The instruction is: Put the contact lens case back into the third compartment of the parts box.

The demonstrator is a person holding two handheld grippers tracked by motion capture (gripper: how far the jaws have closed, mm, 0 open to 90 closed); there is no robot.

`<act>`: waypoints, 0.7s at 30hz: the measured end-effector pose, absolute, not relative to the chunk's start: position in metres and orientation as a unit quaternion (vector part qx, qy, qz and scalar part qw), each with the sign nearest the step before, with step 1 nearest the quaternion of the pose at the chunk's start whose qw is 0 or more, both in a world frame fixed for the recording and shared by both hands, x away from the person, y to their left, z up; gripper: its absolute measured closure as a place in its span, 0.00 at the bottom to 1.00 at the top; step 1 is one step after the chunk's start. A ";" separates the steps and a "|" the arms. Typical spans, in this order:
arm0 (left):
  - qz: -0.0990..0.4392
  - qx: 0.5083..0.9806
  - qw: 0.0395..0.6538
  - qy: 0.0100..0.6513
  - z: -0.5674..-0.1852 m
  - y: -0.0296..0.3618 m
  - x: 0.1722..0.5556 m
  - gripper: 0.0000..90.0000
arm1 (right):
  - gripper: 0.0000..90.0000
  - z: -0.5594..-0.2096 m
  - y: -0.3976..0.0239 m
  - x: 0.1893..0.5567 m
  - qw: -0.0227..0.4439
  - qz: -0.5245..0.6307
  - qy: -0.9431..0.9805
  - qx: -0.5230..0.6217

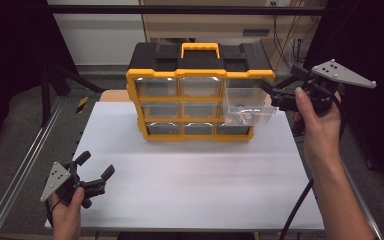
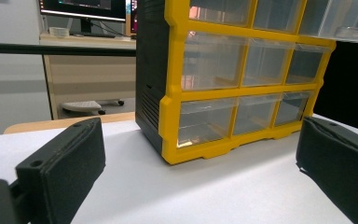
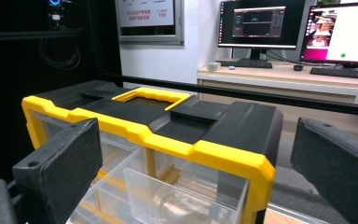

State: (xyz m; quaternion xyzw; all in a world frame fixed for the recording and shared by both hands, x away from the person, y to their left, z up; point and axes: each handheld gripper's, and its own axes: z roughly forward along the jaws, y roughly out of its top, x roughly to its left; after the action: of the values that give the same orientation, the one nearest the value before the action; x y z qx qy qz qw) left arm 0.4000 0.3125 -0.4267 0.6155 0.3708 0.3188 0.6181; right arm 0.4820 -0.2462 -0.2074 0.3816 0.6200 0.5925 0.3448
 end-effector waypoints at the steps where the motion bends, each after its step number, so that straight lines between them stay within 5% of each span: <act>1: 0.319 0.615 0.618 0.371 -0.427 0.313 0.400 0.01 | 0.03 -0.208 -0.248 0.482 0.348 0.593 0.618 0.381; 21: 0.319 0.614 0.619 0.373 -0.427 0.313 0.400 0.01 | 0.03 -0.224 -0.268 0.464 0.358 0.600 0.612 0.372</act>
State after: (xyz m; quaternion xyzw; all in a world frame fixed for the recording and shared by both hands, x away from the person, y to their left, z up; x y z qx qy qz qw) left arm 0.3998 0.3133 -0.4269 0.6137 0.3727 0.3190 0.6186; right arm 0.4640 -0.2677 -0.2237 0.3718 0.6116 0.5999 0.3576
